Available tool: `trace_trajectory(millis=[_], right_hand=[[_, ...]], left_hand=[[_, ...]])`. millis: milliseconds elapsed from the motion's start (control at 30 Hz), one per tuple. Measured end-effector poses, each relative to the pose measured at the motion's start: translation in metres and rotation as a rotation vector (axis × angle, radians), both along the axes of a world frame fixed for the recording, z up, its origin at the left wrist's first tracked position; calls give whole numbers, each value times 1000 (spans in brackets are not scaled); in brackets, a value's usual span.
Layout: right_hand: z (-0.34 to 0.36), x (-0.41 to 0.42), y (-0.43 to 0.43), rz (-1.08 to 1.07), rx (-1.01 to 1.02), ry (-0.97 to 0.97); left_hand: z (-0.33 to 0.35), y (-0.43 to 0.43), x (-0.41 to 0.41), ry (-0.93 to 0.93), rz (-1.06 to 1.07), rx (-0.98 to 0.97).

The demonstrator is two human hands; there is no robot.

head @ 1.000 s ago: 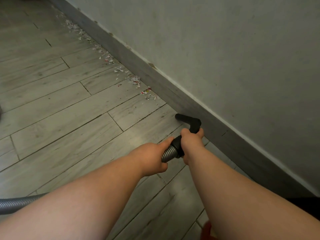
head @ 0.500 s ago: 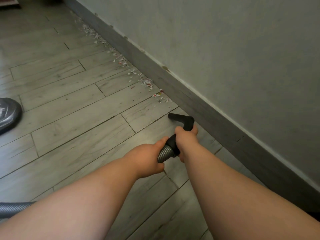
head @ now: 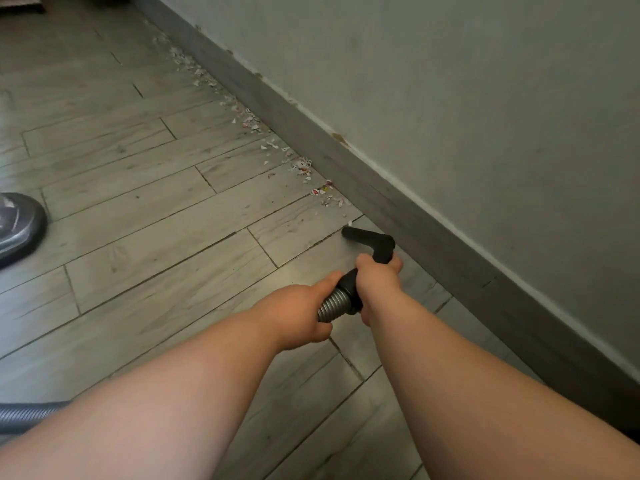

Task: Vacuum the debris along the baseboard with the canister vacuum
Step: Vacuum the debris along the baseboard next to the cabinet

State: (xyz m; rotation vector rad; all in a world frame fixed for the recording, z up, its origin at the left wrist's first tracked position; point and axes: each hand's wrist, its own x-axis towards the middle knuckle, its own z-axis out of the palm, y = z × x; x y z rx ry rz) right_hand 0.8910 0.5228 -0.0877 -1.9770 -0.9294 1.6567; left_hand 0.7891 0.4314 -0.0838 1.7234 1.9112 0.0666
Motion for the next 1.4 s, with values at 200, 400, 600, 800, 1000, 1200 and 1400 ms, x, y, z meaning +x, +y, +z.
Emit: trace_trajectory(millis=[200, 400, 600, 800, 1000, 1200, 1400], right_hand=[[-5, 6, 12, -30, 2, 21], [-5, -6, 26, -8, 0, 45], [-6, -23, 36, 25, -2, 48], [-7, -30, 42, 3, 29, 18], [-8, -20, 55, -22, 41, -5], [-10, -26, 64, -15, 40, -13], [-11, -38, 75, 7, 28, -12]], left_hand=[[-10, 17, 5, 12, -10, -8], [-19, 28, -5, 5, 19, 10], [-21, 33, -19, 6, 50, 17], [-23, 40, -31, -17, 35, 6], [-22, 57, -26, -34, 1, 10], [-26, 65, -31, -36, 8, -3], [-28, 70, -37, -46, 50, 7]])
